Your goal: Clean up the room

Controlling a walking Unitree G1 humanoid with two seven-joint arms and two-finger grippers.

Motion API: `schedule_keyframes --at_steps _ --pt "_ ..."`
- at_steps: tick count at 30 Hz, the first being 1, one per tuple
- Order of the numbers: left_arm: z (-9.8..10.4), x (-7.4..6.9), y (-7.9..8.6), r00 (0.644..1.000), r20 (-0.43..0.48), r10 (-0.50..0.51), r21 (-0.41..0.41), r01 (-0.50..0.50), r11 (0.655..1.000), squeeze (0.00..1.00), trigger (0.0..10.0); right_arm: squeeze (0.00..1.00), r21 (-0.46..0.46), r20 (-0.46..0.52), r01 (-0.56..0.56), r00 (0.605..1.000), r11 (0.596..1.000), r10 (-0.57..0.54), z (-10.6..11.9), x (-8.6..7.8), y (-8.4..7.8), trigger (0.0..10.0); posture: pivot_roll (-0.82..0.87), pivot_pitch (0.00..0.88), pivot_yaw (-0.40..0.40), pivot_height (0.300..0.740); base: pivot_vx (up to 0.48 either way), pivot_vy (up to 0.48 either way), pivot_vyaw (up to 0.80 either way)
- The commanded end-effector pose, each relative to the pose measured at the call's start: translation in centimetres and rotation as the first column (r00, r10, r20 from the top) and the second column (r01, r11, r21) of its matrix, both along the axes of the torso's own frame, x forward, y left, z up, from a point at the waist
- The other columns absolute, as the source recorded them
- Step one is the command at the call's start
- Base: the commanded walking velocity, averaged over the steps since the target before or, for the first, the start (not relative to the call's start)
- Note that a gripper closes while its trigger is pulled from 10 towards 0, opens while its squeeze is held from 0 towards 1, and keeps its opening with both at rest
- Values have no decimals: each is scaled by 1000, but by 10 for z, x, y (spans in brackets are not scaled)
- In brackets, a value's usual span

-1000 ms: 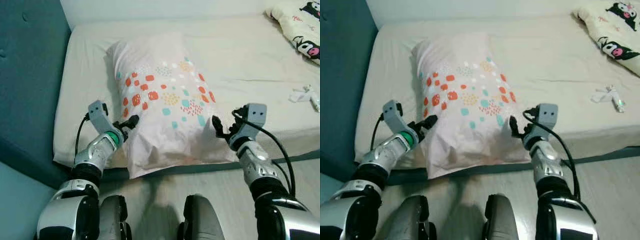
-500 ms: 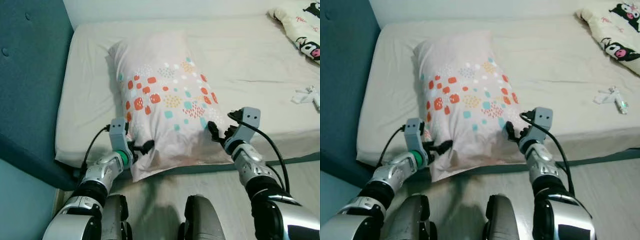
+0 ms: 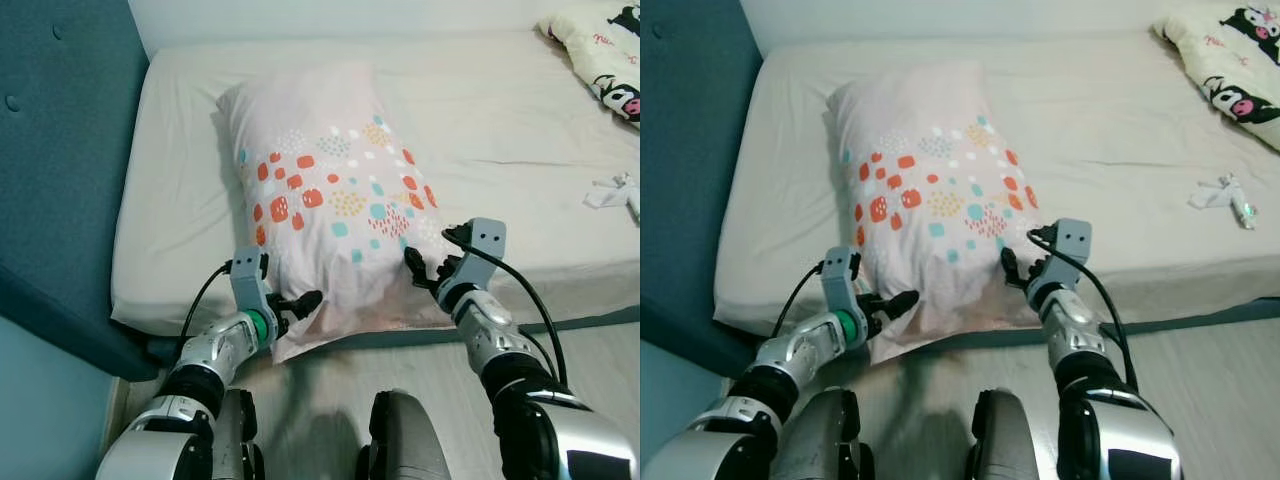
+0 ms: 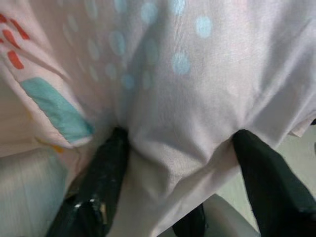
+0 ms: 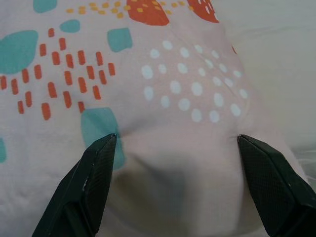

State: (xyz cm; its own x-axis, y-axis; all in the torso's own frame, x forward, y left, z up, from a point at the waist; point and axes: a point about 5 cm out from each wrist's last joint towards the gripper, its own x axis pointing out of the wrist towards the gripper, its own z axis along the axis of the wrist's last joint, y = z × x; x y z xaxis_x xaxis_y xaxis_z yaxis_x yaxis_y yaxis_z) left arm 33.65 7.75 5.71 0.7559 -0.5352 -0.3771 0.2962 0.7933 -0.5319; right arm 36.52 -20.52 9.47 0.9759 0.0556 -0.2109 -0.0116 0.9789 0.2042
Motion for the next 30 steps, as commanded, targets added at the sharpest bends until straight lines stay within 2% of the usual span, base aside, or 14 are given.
schedule_keyframes --at_steps 1,7,16,23,27,28,29,30 --pt "0 -1 -5 1000 -5 -3 -19 3 1000 0 0 0 -1 -27 -10 1000 1000 10 -6 -2 1 10000 32 128 55 609 0 0 0" --pt "9 5 -8 999 33 14 -39 -13 999 0 0 0 -2 -25 -4 1000 1000 4 -6 -3 0 10000 26 129 60 609 0 0 0" --pt "7 2 0 994 101 -33 61 27 998 0 0 0 1 -21 1 1000 1000 -1 -6 -3 -1 10000 29 131 62 609 0 0 0" --pt "6 -1 5 993 110 -33 77 24 997 0 0 0 0 -20 -1 1000 1000 1 -6 -3 -1 10000 31 130 62 609 0 0 0" --pt "11 0 12 988 156 -21 124 1 992 0 0 0 -60 -11 5 1000 998 -6 -5 -3 -4 10000 35 126 63 609 0 0 0" --pt "17 4 16 984 176 3 130 -26 991 0 0 0 -87 4 24 1000 996 -23 -2 -3 -6 10000 34 125 64 609 0 0 0" --pt "29 11 21 974 224 46 128 -76 989 0 0 0 -136 9 97 995 986 -97 0 -3 -14 10000 34 123 64 609 0 0 0" --pt "29 11 21 974 224 46 128 -76 989 0 0 0 -136 9 97 995 986 -97 0 -3 -14 10000 34 123 64 609 0 0 0"
